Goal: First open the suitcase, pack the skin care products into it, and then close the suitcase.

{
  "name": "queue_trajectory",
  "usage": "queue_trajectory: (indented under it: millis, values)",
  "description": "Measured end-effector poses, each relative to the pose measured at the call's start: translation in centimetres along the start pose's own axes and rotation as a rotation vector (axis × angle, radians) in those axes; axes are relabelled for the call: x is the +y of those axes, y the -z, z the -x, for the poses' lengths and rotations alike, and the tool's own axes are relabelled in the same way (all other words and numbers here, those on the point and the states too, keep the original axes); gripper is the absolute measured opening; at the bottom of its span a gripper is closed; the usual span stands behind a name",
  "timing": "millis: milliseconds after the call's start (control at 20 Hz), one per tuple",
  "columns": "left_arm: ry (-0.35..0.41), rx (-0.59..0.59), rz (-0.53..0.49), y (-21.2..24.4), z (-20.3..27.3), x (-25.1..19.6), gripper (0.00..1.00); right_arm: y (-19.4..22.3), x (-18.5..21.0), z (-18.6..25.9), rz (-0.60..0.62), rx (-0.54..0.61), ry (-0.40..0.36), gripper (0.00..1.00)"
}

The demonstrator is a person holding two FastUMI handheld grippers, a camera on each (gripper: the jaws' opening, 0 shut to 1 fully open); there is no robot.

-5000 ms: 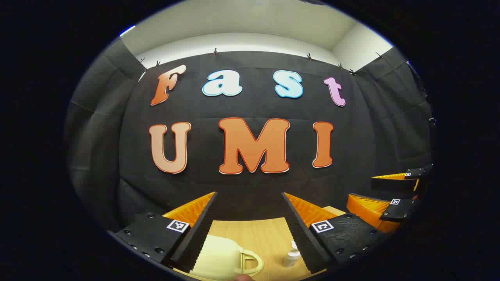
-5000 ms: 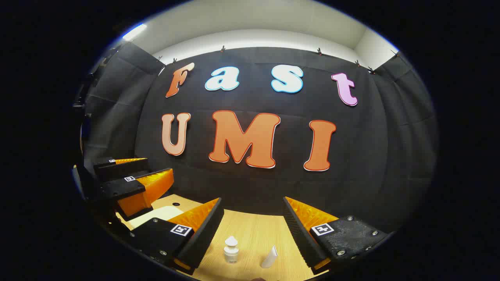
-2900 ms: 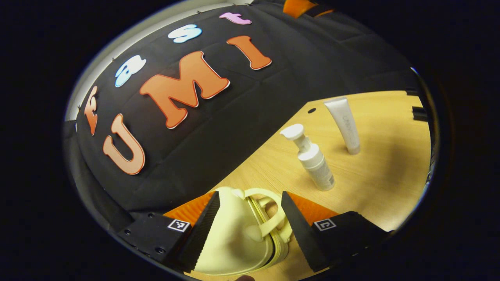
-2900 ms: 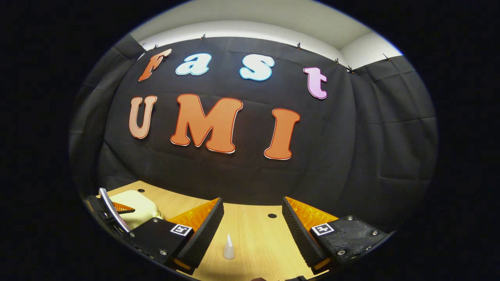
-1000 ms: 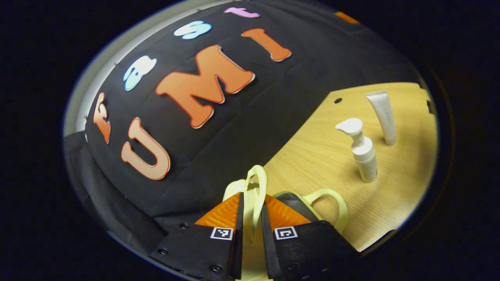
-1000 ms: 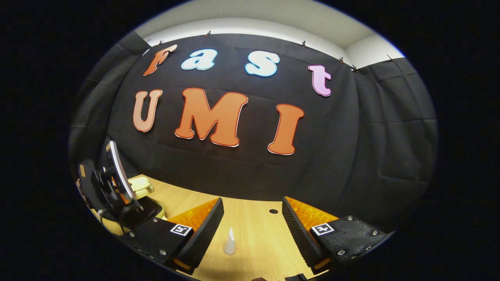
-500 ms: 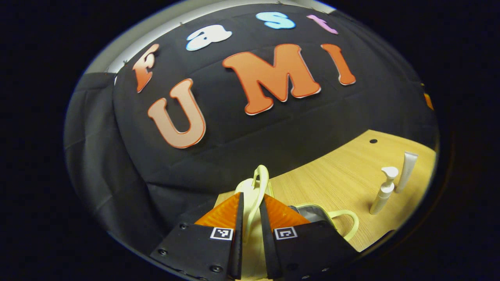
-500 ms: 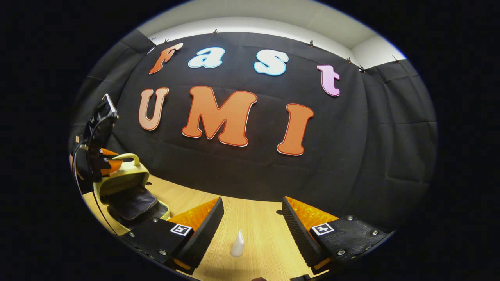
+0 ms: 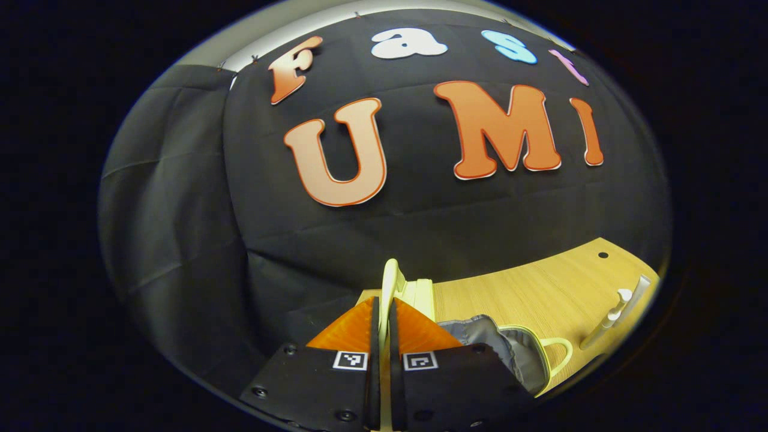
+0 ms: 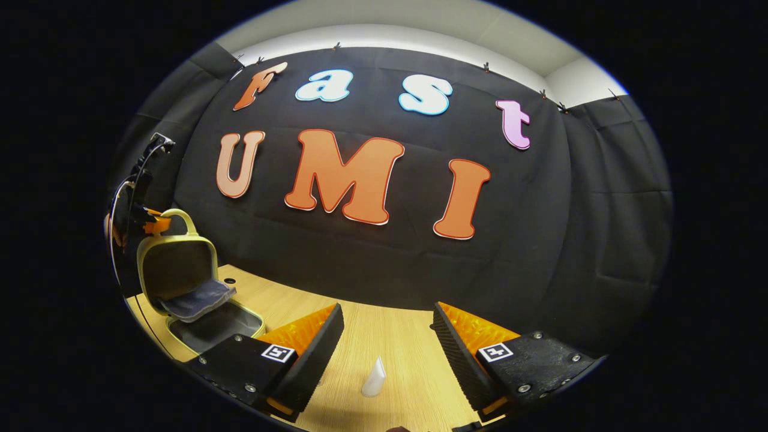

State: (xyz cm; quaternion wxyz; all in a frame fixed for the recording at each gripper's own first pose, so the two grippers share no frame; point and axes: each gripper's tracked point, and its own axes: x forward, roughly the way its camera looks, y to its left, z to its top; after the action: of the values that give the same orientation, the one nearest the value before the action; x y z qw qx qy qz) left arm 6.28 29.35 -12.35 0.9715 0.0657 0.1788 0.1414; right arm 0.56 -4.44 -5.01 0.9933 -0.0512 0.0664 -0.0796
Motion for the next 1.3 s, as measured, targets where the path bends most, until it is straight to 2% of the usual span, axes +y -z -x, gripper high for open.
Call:
queue_trajectory:
  millis: [150,350,750,950,1300]
  values:
    - [-0.025,0.026,0.129,1.1,-0.9,3.8,0.07,0.0,0.6,-0.3,0.005,0.007,0.0,0.95]
    - [-0.06,0.082,0.246,3.6,-2.7,8.3,0.07,-0.4,1.7,-0.8,0.008,0.01,-0.004,0.95]
    - [-0.125,0.21,0.247,11.3,-6.4,15.4,0.07,-0.7,4.1,-1.6,-0.004,0.028,0.008,0.95]
    - [-0.144,0.302,0.268,17.0,-8.3,18.0,0.07,-0.5,5.5,-1.7,-0.002,0.047,0.018,0.96]
    - [-0.131,0.45,0.319,25.5,-10.9,18.7,0.08,-1.2,7.1,-1.2,0.027,0.058,0.06,0.95]
